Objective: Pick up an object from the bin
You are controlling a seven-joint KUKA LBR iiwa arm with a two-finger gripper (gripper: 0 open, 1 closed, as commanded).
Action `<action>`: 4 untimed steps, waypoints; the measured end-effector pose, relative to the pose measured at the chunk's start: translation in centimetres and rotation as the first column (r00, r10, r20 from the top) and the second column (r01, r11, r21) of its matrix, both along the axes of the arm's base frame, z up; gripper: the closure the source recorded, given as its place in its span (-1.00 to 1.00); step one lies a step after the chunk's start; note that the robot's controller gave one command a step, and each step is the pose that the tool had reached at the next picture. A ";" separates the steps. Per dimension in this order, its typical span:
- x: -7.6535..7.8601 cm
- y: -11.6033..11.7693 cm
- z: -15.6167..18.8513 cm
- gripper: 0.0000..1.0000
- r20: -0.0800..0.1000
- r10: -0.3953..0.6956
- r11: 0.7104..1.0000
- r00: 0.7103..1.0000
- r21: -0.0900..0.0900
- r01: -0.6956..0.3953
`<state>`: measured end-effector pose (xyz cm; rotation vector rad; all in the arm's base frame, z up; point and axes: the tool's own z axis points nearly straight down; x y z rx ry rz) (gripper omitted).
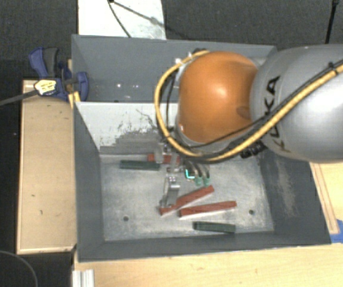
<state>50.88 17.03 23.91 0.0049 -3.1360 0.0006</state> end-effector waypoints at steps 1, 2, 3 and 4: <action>-0.1 -6.2 -16.3 -1.00 -0.001 -0.136 0.991 0.991 -0.003 0.136; 0.1 -6.0 -15.9 1.00 0.007 -0.138 0.990 0.990 0.002 0.138; 0.1 -6.0 -15.9 -1.00 0.007 -0.141 0.990 0.990 0.002 0.141; 0.1 -6.0 -15.9 1.00 0.007 -0.144 0.990 0.990 0.002 0.144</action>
Offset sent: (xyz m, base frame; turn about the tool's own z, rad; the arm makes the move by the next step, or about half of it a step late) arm 0.0004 -0.0604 -0.1592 0.1305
